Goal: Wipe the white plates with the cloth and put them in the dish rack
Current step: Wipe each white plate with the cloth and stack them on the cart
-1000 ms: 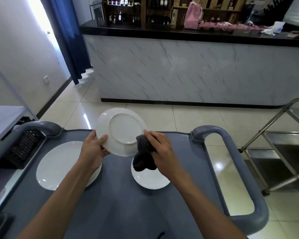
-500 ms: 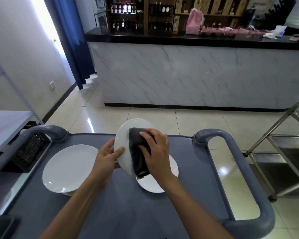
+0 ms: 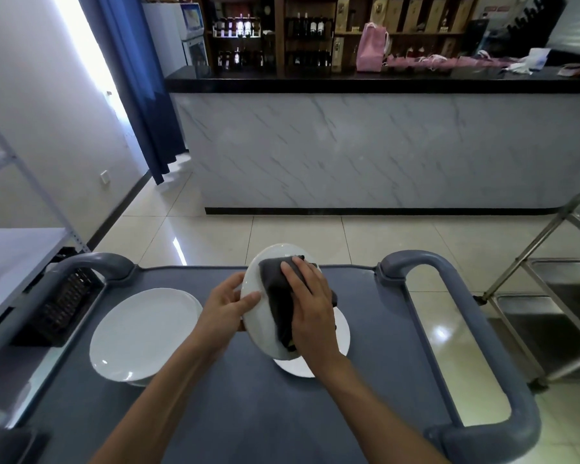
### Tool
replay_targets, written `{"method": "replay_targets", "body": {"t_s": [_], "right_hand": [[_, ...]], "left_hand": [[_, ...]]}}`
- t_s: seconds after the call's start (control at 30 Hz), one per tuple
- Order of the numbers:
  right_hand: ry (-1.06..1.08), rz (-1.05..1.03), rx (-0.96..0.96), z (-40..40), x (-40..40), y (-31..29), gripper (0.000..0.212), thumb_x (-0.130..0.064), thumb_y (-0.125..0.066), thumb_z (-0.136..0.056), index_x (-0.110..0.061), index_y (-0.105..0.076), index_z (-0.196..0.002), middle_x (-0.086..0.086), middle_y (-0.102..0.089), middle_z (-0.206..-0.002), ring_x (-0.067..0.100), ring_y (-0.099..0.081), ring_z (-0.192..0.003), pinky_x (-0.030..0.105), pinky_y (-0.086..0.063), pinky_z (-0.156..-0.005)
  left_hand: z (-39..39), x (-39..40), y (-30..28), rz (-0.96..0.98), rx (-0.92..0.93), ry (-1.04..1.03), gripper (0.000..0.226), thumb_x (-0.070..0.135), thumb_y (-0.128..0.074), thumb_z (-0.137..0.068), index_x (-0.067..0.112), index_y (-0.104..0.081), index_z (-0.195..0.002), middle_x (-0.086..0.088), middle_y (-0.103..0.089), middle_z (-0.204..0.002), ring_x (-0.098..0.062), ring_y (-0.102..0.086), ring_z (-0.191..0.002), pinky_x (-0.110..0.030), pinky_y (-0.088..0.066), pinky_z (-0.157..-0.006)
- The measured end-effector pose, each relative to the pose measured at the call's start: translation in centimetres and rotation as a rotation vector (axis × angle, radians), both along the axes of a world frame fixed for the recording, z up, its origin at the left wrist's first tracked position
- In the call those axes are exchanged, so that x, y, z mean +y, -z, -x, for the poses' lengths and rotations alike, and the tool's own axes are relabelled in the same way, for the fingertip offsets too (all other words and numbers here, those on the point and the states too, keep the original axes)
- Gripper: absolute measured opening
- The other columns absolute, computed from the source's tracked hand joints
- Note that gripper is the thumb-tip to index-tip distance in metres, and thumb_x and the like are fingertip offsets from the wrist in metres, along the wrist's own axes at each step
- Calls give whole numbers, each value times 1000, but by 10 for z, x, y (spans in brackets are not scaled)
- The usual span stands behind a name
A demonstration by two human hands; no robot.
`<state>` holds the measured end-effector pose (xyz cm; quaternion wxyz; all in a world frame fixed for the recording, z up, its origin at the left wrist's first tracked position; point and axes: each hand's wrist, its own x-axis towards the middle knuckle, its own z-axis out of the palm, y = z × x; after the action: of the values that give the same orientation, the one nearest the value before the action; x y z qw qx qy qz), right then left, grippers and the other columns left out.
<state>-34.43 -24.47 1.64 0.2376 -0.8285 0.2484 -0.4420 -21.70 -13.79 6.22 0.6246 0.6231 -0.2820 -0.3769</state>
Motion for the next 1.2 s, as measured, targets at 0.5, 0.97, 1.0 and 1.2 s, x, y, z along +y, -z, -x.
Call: {"method": "replay_targets", "body": {"t_s": [0.5,0.97,1.0,1.2], "right_hand": [[-14,27,-6,-10,-34,-54,44,-8,-47,-99,-16,-56,-141,3,-47,-152,22,-41,-141,41,-30,-119],[55,-251,-24,-15,-66,-63,44,-19,-48,-103,-23,-49,-147,-5,-45,-154,10,-34,-143,20,-23,-118],[67,-277,-36,-16,-66,-63,44,-20,-48,-104,-24,-48,-148,-5,-44,-155,10,-33,-144,21,-23,-118],[72,-426,-147,-13,-63,-70,44,-22,-46,-105,-27,-45,-149,-7,-41,-156,8,-31,-145,32,-26,-121]], "left_hand": [[-1,-11,-16,100,-83,38,25,8,-61,-97,17,-63,-120,-17,-75,-98,-34,-74,-87,-38,-60,-65],[-11,-17,-22,214,93,-169,24,-1,-59,-93,8,-64,-115,-15,-66,-81,-28,-62,-73,-36,-58,-57],[-12,-17,-24,227,102,-179,24,-1,-59,-94,8,-64,-115,-17,-66,-82,-28,-63,-73,-37,-58,-59],[-15,-23,-35,305,202,-235,22,1,-57,-96,9,-62,-116,-13,-70,-94,-26,-63,-85,-40,-58,-69]]}}
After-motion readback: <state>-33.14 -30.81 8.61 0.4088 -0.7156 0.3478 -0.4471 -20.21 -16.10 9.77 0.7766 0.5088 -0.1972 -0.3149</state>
